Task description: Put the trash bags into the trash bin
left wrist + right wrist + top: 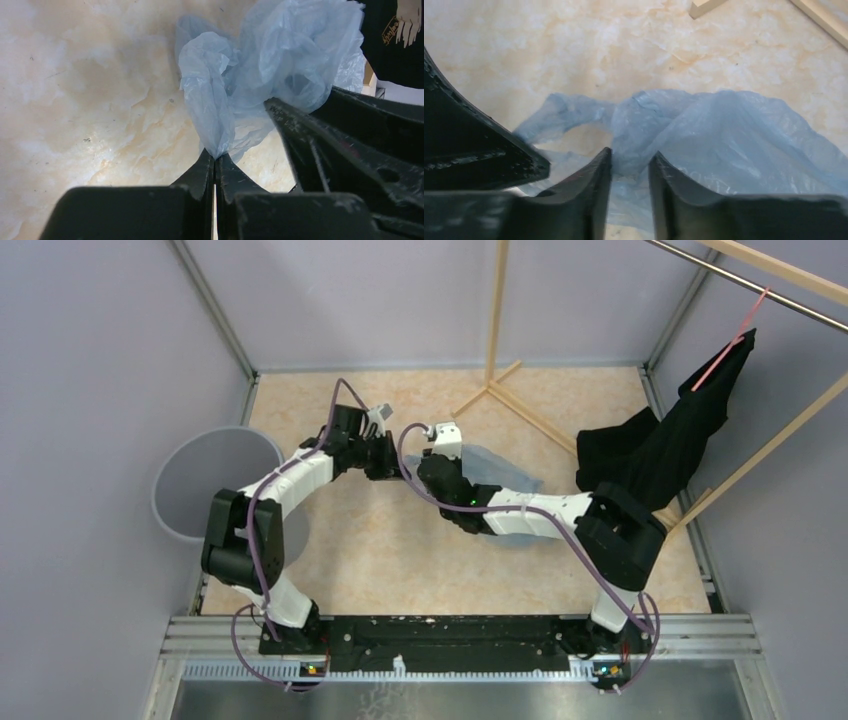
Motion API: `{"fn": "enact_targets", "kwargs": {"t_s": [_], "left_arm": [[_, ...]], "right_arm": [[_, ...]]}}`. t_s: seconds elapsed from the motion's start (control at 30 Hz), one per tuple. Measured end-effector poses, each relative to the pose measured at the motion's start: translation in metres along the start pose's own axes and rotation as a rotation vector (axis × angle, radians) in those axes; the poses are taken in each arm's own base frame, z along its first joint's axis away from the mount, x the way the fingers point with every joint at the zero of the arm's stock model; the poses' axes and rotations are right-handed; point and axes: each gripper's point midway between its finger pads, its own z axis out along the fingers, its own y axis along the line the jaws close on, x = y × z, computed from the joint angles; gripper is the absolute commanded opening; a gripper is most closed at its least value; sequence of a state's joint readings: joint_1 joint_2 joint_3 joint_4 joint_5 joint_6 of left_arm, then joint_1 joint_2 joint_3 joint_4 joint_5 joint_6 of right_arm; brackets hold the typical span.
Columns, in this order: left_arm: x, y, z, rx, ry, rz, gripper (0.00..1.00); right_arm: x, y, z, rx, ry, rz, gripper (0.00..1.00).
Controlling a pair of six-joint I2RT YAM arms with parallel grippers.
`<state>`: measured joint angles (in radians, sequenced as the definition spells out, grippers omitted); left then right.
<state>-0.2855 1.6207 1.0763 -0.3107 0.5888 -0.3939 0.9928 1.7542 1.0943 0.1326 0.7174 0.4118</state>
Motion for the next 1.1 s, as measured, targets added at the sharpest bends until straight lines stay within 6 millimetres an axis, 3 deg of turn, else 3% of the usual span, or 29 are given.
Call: {"fn": "enact_targets", "kwargs": {"t_s": [0.07, 0.17, 0.3, 0.37, 0.43, 0.53, 0.63, 0.7, 0.8, 0.9, 0.97, 1.03, 1.1], "left_arm": [[-0.002, -0.002, -0.001, 0.004, -0.008, 0.005, 0.0], [-0.004, -0.005, -0.006, 0.005, -0.026, 0.017, 0.0], [-0.006, -0.018, -0.029, 0.011, -0.105, 0.061, 0.0], [-0.007, -0.029, -0.048, 0.02, -0.17, 0.094, 0.0], [-0.01, -0.045, -0.074, 0.034, -0.267, 0.138, 0.0], [-0.017, -0.066, -0.108, 0.049, -0.388, 0.193, 0.0], [-0.029, -0.085, -0.145, 0.042, -0.513, 0.24, 0.0], [-0.039, -0.098, -0.169, 0.028, -0.585, 0.26, 0.0], [-0.064, -0.135, -0.222, 0.044, -0.744, 0.31, 0.0], [-0.075, -0.18, -0.276, 0.124, -0.881, 0.378, 0.0], [-0.077, -0.21, -0.303, 0.198, -0.945, 0.443, 0.0], [-0.077, -0.23, -0.319, 0.257, -0.979, 0.498, 0.0], [-0.077, -0.242, -0.316, 0.307, -0.965, 0.531, 0.0]], "right_arm": [[-0.008, 0.0, 0.002, 0.002, -0.035, -0.013, 0.0], [-0.018, -0.005, 0.003, 0.019, -0.071, -0.019, 0.0], [-0.036, -0.031, -0.01, 0.012, -0.086, 0.042, 0.0], [-0.058, -0.055, -0.021, -0.013, -0.112, 0.14, 0.0], [-0.093, -0.084, -0.032, -0.059, -0.163, 0.279, 0.0], [-0.143, -0.108, -0.046, -0.16, -0.259, 0.447, 0.0], [-0.164, -0.088, -0.058, -0.327, -0.273, 0.509, 0.0], [-0.166, -0.061, -0.061, -0.465, -0.234, 0.53, 0.0], [-0.163, -0.027, -0.064, -0.638, -0.174, 0.576, 0.01], [-0.162, -0.003, -0.071, -0.792, -0.136, 0.616, 0.33], [-0.16, 0.009, -0.077, -0.878, -0.12, 0.61, 0.42], [-0.15, 0.014, -0.079, -0.912, -0.085, 0.581, 0.51], [-0.137, 0.013, -0.076, -0.894, -0.05, 0.531, 0.58]]}}
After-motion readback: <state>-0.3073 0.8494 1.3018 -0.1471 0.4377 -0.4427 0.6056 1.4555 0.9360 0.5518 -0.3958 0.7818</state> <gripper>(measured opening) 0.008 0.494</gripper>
